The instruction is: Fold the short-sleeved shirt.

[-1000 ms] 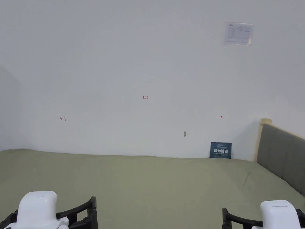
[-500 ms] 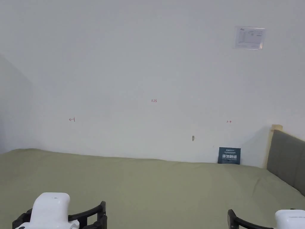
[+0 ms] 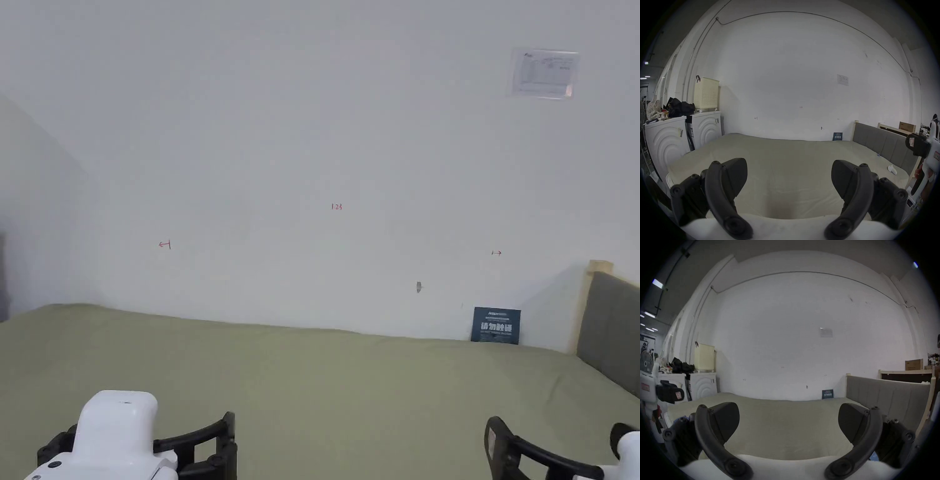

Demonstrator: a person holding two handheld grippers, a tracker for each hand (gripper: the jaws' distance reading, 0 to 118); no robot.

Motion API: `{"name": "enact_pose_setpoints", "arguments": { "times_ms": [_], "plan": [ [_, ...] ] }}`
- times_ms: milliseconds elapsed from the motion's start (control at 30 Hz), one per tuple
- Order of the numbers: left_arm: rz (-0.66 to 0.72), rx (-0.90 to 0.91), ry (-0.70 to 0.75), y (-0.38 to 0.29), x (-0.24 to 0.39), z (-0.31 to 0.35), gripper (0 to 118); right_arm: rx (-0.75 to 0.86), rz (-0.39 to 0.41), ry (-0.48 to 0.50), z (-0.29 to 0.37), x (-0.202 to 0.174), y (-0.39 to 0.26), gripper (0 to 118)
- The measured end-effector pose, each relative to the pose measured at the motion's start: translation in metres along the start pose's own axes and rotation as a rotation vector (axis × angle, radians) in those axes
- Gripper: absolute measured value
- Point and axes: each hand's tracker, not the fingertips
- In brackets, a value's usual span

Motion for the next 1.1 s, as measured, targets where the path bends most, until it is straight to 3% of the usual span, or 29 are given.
{"name": "enact_pose_setpoints", "arguments": {
  "times_ms": [67,233,300,367,433,600,733,833,933,1000,1100],
  "plan": [
    [0.007,0.004,-0.005,0.000,-0.001,-0.002,110,0.022,-0.019,0.037,-0.001,0.002,0.008,118],
    [0.002,-0.005,-0.024,-0.001,-0.001,-0.009,110,-0.002,-0.106,-0.042,-0.015,0.005,0.022,118],
    [0.001,-0.004,-0.027,-0.001,0.001,-0.012,110,-0.020,-0.075,-0.006,-0.022,0.009,0.024,118],
    [0.000,-0.007,-0.033,0.002,0.002,-0.015,110,-0.023,0.012,-0.035,-0.025,0.005,0.027,118],
    [-0.005,0.003,-0.027,0.005,0.003,-0.017,110,-0.006,0.044,-0.061,-0.026,0.001,0.029,118],
    [0.024,0.014,-0.042,0.012,0.000,-0.020,110,-0.022,-0.067,0.017,-0.024,0.004,0.029,118],
    [0.014,0.016,-0.035,0.017,0.001,-0.022,110,-0.062,-0.163,0.020,-0.031,0.013,0.025,118],
    [0.034,0.005,-0.035,0.018,-0.001,-0.025,110,-0.073,-0.192,0.001,-0.035,0.014,0.026,118],
    [0.042,-0.002,-0.027,0.019,-0.003,-0.029,110,-0.183,-0.143,-0.146,-0.048,0.010,0.030,118],
    [0.044,-0.014,-0.015,0.019,-0.003,-0.033,110,-0.241,-0.081,-0.145,-0.057,0.008,0.030,118],
    [0.053,-0.013,-0.022,0.020,-0.004,-0.032,110,-0.250,-0.079,-0.117,-0.064,0.007,0.025,118]
  ]
}}
